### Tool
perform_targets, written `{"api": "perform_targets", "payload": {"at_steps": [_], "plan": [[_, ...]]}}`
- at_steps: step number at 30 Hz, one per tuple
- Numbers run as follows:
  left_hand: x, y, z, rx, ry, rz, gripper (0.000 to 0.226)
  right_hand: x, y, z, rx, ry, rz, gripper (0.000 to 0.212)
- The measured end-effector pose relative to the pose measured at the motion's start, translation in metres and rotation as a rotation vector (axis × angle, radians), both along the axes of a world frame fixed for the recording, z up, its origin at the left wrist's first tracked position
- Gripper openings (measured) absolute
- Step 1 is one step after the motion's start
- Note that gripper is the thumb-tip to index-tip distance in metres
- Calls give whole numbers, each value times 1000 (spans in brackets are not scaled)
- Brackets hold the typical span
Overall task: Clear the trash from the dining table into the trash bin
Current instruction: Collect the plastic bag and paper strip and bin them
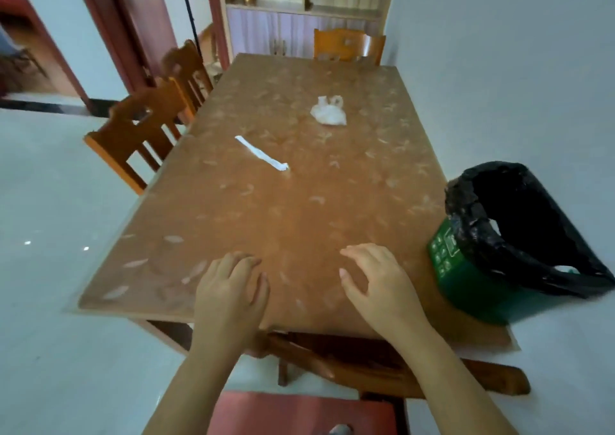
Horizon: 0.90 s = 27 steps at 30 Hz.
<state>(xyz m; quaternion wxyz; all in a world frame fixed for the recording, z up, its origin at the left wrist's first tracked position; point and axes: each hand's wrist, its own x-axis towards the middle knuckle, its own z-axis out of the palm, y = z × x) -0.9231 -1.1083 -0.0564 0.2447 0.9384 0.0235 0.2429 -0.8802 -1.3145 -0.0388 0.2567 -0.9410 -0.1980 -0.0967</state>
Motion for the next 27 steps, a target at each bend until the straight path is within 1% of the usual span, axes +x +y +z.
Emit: {"api": "perform_targets", "payload": {"at_steps": [5, 7, 11, 15, 19, 22, 27], "plan": [[-79, 96, -19, -97, 46, 125, 30, -40, 116, -13, -9, 57, 156, 28], [-113, 135, -28, -80, 67, 190, 31, -60, 163, -21, -21, 74, 194, 30], [-174, 212, -40, -45, 107, 307, 32, -99, 256, -35, -18, 133, 272, 27], [-221, 270, -47, -63, 154, 437, 32, -132, 333, -43, -79, 203, 399, 31], [-240, 316, -56, -86, 180, 527, 32, -136, 396, -50, -131, 238, 508, 42], [-237, 352, -65, -106, 197, 581, 33, -127, 440, -54, -173, 260, 540, 39], [-204, 431, -74, -81, 216, 601, 31, -85, 523, -69, -141, 270, 535, 32]]}}
